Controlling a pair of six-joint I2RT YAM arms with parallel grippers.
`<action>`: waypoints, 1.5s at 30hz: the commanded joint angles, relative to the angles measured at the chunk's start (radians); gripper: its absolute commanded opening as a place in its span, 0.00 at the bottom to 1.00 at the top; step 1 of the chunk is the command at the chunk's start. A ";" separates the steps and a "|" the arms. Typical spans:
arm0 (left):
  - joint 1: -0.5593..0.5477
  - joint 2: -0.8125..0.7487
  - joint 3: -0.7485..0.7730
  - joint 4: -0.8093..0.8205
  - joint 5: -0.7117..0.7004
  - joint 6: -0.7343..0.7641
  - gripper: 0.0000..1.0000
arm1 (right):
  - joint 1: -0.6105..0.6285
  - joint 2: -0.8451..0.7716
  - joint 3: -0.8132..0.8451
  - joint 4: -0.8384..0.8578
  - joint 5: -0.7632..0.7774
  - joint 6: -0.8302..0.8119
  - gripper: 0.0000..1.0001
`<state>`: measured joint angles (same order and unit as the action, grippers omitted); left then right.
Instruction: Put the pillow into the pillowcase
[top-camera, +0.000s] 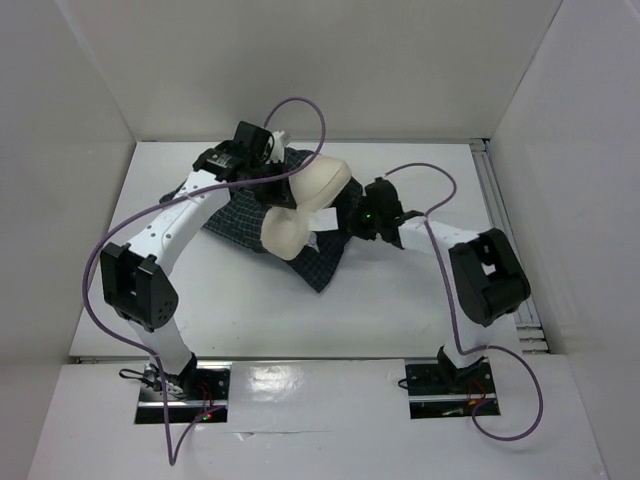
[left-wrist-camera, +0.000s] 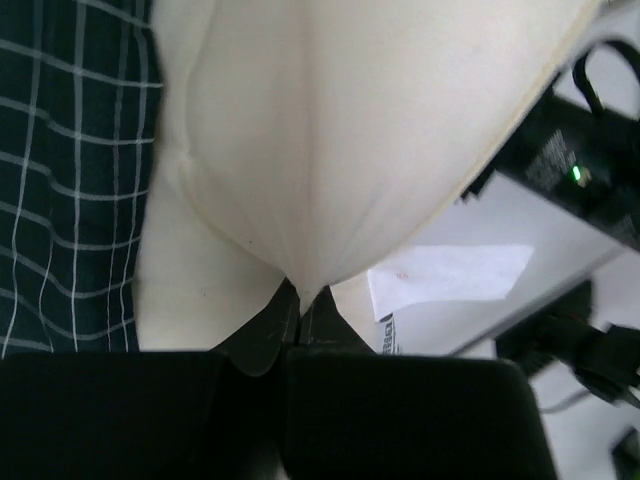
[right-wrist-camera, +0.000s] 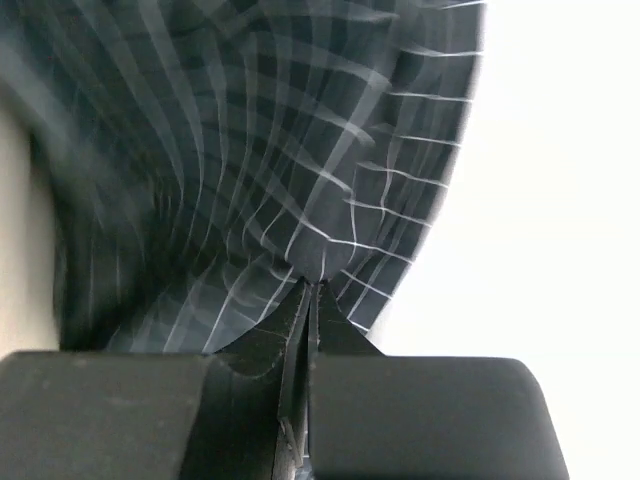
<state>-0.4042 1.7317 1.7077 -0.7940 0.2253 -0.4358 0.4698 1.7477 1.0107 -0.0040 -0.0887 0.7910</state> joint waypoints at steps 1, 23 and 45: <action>-0.048 -0.072 0.061 0.153 0.242 -0.148 0.00 | -0.075 -0.134 -0.001 -0.097 0.133 -0.100 0.00; -0.008 -0.107 -0.013 0.427 0.401 -0.297 0.00 | -0.094 -0.387 -0.045 0.064 -0.013 0.031 0.23; 0.082 -0.175 -0.017 0.521 0.502 -0.399 0.00 | -0.036 0.082 0.108 0.535 -0.304 0.060 0.57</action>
<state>-0.3256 1.6161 1.6543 -0.3969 0.6594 -0.8131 0.4198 1.8549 1.1126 0.4301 -0.3779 0.8661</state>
